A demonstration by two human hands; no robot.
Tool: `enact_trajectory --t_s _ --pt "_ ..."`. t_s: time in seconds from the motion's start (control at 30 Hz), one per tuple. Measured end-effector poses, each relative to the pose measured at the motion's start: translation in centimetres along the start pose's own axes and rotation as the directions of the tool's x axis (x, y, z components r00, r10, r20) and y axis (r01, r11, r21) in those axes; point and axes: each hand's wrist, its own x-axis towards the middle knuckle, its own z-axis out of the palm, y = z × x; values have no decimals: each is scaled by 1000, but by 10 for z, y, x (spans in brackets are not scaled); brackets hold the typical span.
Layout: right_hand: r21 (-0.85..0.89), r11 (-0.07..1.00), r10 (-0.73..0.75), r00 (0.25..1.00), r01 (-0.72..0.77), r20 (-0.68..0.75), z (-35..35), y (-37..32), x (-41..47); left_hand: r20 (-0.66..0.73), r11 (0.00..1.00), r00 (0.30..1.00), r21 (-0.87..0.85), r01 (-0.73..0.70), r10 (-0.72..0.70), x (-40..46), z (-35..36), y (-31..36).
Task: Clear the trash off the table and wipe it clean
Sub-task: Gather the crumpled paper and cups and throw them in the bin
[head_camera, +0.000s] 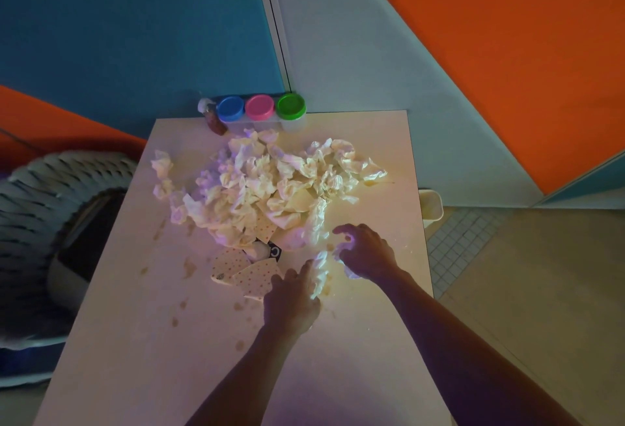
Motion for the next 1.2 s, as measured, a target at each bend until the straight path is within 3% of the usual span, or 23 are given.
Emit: enact_trajectory --t_s 0.23,0.4,0.6,0.8,1.0,1.2 --pt "-238 960 -131 987 150 92 0 -29 33 9 999 1000 34 9 -10 10 3 4" --pt "-388 908 -78 975 156 210 11 -42 59 3 999 1000 53 6 -6 21 9 2" --pt "-513 851 3 976 111 216 17 -38 71 -2 1000 1000 6 11 -11 28 14 -1" --pt "-555 827 43 974 91 224 26 -37 72 -7 996 999 -87 32 -33 31 13 -9" --pt "-548 836 25 995 33 98 35 -24 65 -131 992 991 -129 -11 -6 16 17 -21" --pt "-347 937 38 999 -40 -13 30 -19 47 -238 969 971 -244 -28 -32 5 11 -28"
